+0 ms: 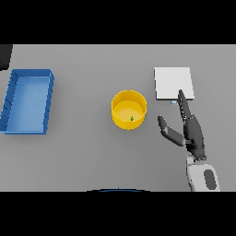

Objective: Pick up the red beaker and tilt it to pour out 1 green nut into yellow bowl. Pick up the yellow bowl and place it on the metallic measuring scale.

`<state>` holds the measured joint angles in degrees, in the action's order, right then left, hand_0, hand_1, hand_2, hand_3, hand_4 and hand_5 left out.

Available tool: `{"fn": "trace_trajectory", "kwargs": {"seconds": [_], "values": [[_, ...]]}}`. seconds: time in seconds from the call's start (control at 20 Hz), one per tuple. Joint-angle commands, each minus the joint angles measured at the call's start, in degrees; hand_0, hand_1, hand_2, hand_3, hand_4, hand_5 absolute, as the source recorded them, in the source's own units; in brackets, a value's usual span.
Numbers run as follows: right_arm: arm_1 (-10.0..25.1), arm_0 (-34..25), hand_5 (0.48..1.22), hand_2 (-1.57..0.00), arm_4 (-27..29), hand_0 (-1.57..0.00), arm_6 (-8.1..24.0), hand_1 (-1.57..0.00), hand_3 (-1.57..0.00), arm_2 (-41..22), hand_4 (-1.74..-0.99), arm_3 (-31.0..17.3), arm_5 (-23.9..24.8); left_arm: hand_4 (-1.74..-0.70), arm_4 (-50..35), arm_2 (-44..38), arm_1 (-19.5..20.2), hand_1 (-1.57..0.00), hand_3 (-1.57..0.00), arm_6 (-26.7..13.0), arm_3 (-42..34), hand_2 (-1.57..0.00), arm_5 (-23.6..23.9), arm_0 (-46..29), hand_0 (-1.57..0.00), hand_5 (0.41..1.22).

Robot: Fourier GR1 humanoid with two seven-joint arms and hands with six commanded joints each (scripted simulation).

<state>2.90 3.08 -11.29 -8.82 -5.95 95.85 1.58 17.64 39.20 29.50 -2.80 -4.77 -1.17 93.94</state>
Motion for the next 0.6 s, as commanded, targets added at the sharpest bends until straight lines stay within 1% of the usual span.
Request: {"fn": "trace_trajectory", "kwargs": {"seconds": [0.0, 0.1, 0.15, 0.2, 0.25, 0.3, 0.35, 0.4, 0.5, 0.55], "values": [[0.8, -0.2, 0.631, 0.00, 0.4, 0.00, 0.5, 0.00, 0.00, 0.5, -1.081, -0.1, -0.4, -1.74, -2.6, -1.7, 1.1, -1.57, -1.50, -0.6, 0.6, -1.57, 1.5, -1.6, -1.57, 1.221], [0.9, 0.0, 0.642, 0.00, 0.7, 0.00, 0.8, 0.00, 0.00, 0.3, -1.106, 0.3, -0.8, -1.74, -7.2, -4.2, 2.6, -1.57, -1.52, -2.2, 1.1, -1.57, 4.6, -6.0, -1.57, 1.221], [1.2, -0.1, 0.651, 0.00, 0.2, 0.00, 0.4, 0.00, 0.00, 0.0, -1.126, -0.1, -1.0, -1.74, -8.9, -4.7, 3.4, -1.57, -1.53, -4.2, 1.7, -1.57, 6.1, -7.9, -1.57, 1.221], [1.0, 0.1, 0.657, 0.00, 1.3, 0.00, 0.0, 0.00, 0.00, 0.1, -1.141, 0.0, -1.9, -1.74, -10.9, -5.6, 3.5, -1.57, -1.54, -5.5, 1.5, -1.57, 7.1, -9.4, -1.57, 1.221], [1.2, 0.8, 0.663, 0.00, 1.4, 0.00, -0.7, 0.00, 0.00, 0.0, -1.148, 0.6, -1.9, -1.74, -13.4, -7.0, 3.9, -1.57, -1.55, -8.3, 2.0, -1.57, 8.7, -11.1, -1.57, 1.221], [1.3, 0.3, 0.666, 0.00, 1.4, 0.00, -0.1, 0.00, 0.00, 0.2, -1.157, 0.2, -2.0, -1.74, -15.6, -8.1, 4.0, -1.57, -1.55, -10.1, 1.5, -1.57, 9.8, -12.4, -1.57, 1.221], [1.6, 0.8, 0.672, 0.00, 0.7, 0.00, -0.6, 0.00, 0.00, 0.0, -1.165, 0.0, -1.8, -1.74, -16.8, -9.5, 4.6, -1.57, -1.56, -11.1, 0.7, -1.57, 10.6, -14.0, -1.57, 1.221], [1.6, 0.5, 0.680, 0.00, 0.1, 0.00, -1.4, 0.00, 0.00, -0.4, -1.168, -0.7, -1.8, -1.74, -17.7, -10.6, 5.5, -1.57, -1.52, -10.8, -0.7, -1.57, 11.2, -15.8, -1.57, 1.221], [2.0, 1.3, 0.696, 0.00, -0.6, 0.00, -1.6, 0.00, 0.00, -0.6, -1.188, 0.5, -1.5, -1.74, -19.3, -12.4, 5.6, -1.57, -1.46, -13.9, -3.3, -1.57, 12.6, -19.6, -1.57, 1.221], [1.7, 1.0, 0.702, 0.00, -1.0, 0.00, -1.3, 0.00, 0.00, -0.8, -1.191, 0.0, -1.3, -1.74, -20.6, -13.5, 6.0, -1.57, -1.43, -14.3, -5.3, -1.57, 13.3, -22.2, -1.57, 1.221]]}}
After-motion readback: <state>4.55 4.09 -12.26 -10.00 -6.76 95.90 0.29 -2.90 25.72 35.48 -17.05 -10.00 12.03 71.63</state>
